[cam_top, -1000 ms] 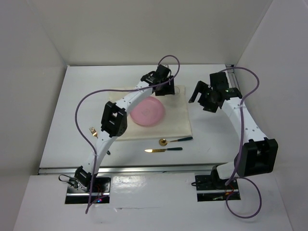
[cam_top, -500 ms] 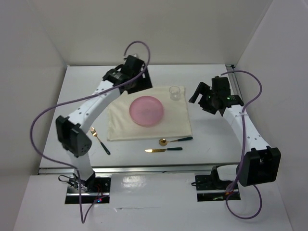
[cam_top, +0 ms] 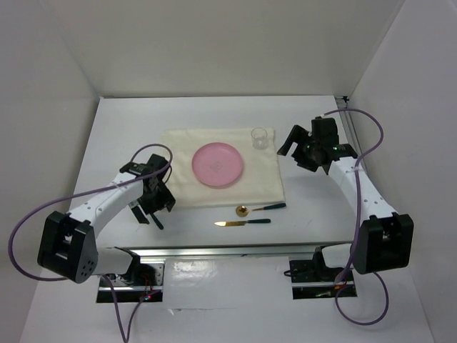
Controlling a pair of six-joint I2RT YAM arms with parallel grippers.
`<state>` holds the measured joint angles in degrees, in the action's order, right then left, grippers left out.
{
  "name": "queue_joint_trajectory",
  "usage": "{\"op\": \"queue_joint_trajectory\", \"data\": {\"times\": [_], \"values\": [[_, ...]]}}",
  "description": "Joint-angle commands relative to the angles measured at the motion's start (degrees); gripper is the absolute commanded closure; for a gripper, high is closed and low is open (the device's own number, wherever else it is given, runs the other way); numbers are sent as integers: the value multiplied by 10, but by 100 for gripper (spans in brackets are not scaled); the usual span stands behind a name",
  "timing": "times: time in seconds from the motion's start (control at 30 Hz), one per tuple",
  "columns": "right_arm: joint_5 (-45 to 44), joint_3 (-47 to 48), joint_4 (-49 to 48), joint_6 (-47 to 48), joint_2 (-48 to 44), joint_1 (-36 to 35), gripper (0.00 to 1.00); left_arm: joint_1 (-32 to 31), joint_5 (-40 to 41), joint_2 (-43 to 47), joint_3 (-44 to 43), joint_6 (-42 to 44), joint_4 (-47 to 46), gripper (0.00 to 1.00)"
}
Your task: Set the dinner table for one person
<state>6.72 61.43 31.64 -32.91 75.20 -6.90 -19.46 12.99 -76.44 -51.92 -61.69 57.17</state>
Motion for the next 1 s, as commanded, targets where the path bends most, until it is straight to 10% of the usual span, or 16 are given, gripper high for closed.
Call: {"op": "queue_joint_trajectory", "data": {"times": [0.0, 0.23, 0.4, 0.63, 0.97], "values": [[15, 1, -21, 10, 11, -4, 4, 5, 0, 37, 38, -29, -17, 8], [23, 1, -22, 10, 11, -4, 38, 55, -14, 53, 134, -12, -144, 15], [17, 19, -11, 10, 22, -4, 38, 72, -27, 32, 159, 5, -202, 26], [12, 25, 2, 10, 28, -4, 19, 91, 12, 19, 100, 17, -143, 100], [-50, 56, 36, 40, 19, -45, 10, -31, 83, -60, -152, 242, -90, 100]]}}
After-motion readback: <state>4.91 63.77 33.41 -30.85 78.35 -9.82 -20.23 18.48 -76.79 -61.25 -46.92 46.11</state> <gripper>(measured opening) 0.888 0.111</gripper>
